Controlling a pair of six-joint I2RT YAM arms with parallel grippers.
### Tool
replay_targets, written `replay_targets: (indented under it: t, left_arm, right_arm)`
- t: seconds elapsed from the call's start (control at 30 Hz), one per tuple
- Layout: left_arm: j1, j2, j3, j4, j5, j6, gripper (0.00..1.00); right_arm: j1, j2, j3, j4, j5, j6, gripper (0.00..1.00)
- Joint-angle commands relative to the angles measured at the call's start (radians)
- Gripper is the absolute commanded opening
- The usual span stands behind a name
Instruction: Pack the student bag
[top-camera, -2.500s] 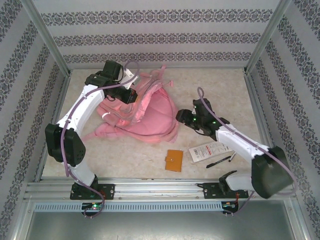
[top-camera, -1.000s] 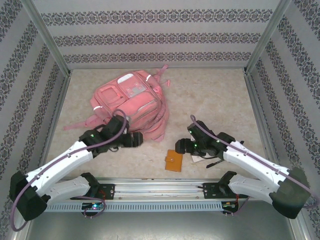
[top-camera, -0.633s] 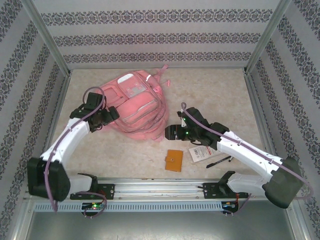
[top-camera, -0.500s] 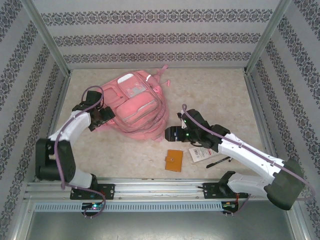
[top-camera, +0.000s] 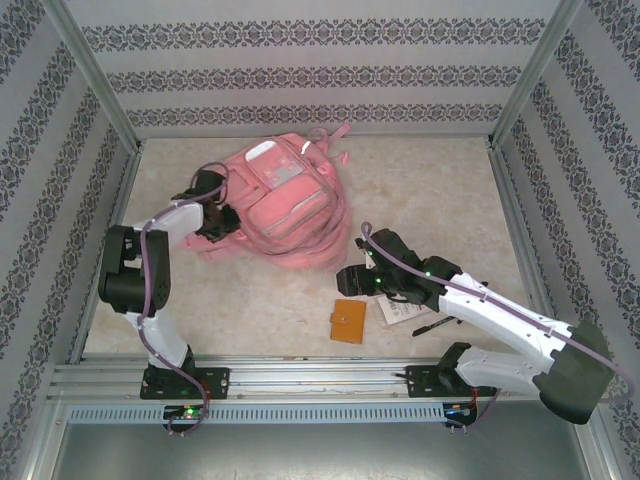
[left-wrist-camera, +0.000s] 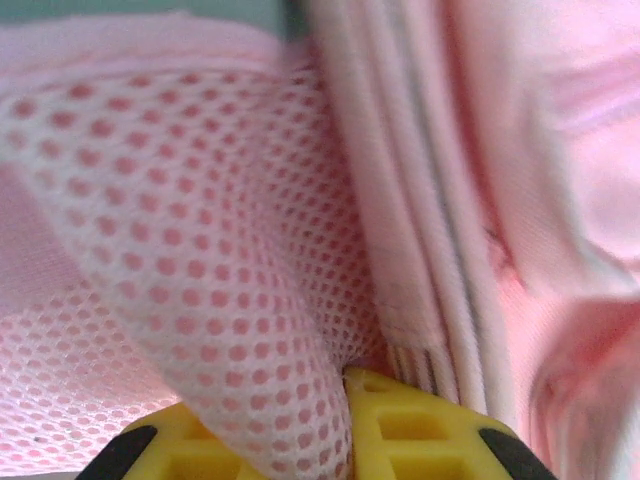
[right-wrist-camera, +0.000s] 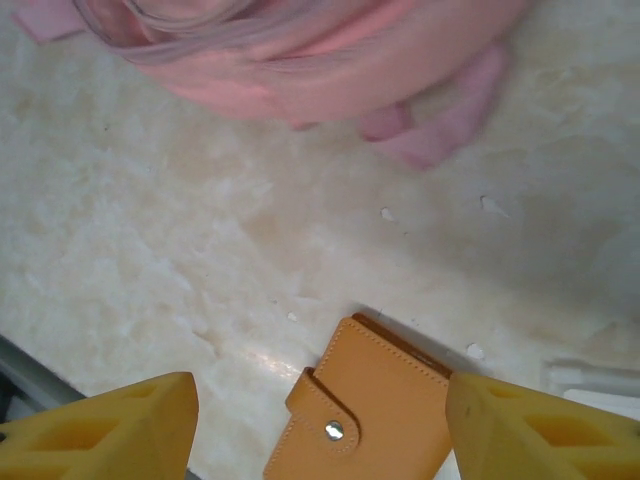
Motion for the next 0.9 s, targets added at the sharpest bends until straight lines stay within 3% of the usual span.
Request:
replay_targets:
  t: [0.0,0.1,0.17,0.23,0.4,0.57,0.73,0.8,0.87]
  left_arm:
    - [-0.142,-0.15,-0.067,-0.102,-0.014,-0.151,0.2]
    - [-0.256,-0.235,-0.132,-0.08,-0.034,-0.273,0.28]
    - [-0.307,-0.294,-0.186,-0.043,-0.022,-0.349,0.52]
    - [-0.34,-0.369,-0.245,-0.009,-0.037,-0.398,0.58]
    - [-0.29,-0.464,-0.317,-0.058,-0.216,-0.292,0.62]
    - [-0.214,-0.345,-0.277,0.041,-0.13,-0.207,0.7]
    - [-0.213,-0.209,-0.214,0.127,-0.14,-0.258,0.71]
    - [-0.214,-0.137,-0.202,0.165,-0.151,-0.263,0.64]
    - [-0.213,-0.072,-0.189,0.178,-0.152,-0.28,0.49]
  right_arm:
    - [0.038,0.023,0.025,0.039,-0.007,-0.054,0.67]
    - [0.083,0.083,0.058,0.101,-0.033,-0.066,0.68]
    - [0.107,0.14,0.098,0.114,-0.033,-0.074,0.68]
    - [0.121,0.198,0.141,0.115,-0.035,-0.072,0.69]
    - [0.168,0.31,0.184,0.17,-0.046,-0.025,0.67]
    - [0.176,0.411,0.248,0.18,0.107,-0.068,0.67]
    - [0.174,0.45,0.309,0.205,0.114,-0.114,0.68]
    - [0.174,0.442,0.299,0.239,0.114,-0.109,0.68]
    - [0.178,0.435,0.272,0.29,0.098,-0.1,0.69]
